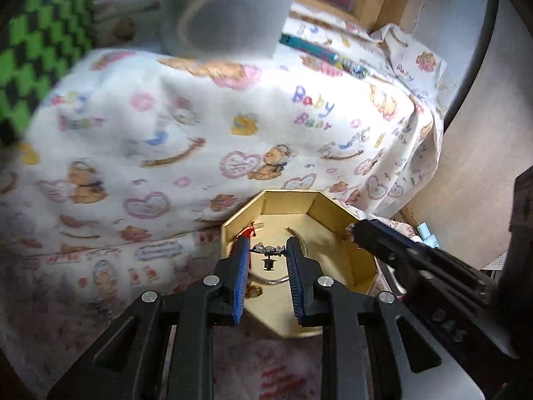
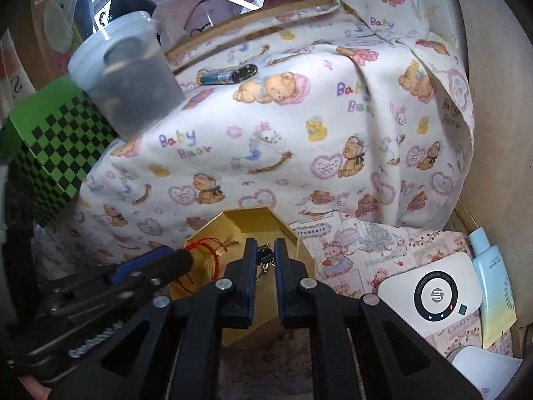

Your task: Organize jewelry

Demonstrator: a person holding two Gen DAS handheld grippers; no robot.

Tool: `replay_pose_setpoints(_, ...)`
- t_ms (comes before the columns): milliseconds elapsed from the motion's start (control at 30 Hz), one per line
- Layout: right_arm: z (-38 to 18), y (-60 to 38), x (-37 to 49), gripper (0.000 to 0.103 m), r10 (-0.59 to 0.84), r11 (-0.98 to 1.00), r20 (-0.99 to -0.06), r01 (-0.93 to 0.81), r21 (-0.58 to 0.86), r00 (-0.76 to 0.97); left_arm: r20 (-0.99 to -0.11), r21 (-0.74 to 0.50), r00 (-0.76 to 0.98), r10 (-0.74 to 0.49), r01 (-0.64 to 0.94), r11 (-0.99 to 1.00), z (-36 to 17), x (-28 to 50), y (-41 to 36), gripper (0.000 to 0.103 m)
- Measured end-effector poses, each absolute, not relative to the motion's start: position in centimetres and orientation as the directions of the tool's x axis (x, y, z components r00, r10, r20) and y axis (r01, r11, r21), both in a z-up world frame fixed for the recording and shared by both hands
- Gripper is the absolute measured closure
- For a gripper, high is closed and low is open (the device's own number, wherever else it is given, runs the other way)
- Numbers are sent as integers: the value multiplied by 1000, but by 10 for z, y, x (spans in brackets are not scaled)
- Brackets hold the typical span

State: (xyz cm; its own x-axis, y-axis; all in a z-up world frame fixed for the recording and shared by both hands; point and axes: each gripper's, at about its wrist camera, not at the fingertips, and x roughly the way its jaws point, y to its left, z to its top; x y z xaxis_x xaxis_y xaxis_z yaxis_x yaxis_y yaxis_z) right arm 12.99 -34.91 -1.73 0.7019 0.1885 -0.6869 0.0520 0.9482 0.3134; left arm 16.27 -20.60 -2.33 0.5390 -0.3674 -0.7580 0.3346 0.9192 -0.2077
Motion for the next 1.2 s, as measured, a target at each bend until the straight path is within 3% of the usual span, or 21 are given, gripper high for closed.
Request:
replay_pose_setpoints(267,-18,-357,135,93,196,944,-689,56,326,698,-762,-200,532,-370,349,915,-36,171,-209,81)
replay_pose_setpoints(400,-15,-353,134,92,172,953,-677,52,297,716,-731,-182,582,-355,335,925,-28,164,-203,69)
replay_pose_setpoints(500,-9,-350,129,81,166,958,-654,37,286,738,-685,-150,646,-336,326,933,-11,154,-192,61)
replay_pose_setpoints(633,0,-346,122,78,170,957,-633,27,288,755,-639,-112,708,-301,301,947,13,140,-173,59)
replay_pose_setpoints(833,12,-332,107,65,176,963,-585,-16,268,792,-534,-65,809,-243,247,967,52,105,-128,41)
replay_pose_setpoints(1033,18,-312,96,53,187,969,-556,-59,240,810,-456,-1,878,-144,161,987,57,66,-75,26)
replay_pose_setpoints(1200,7,-292,96,35,228,960,-554,-90,264,800,-436,-26,891,-125,126,992,44,61,-51,14)
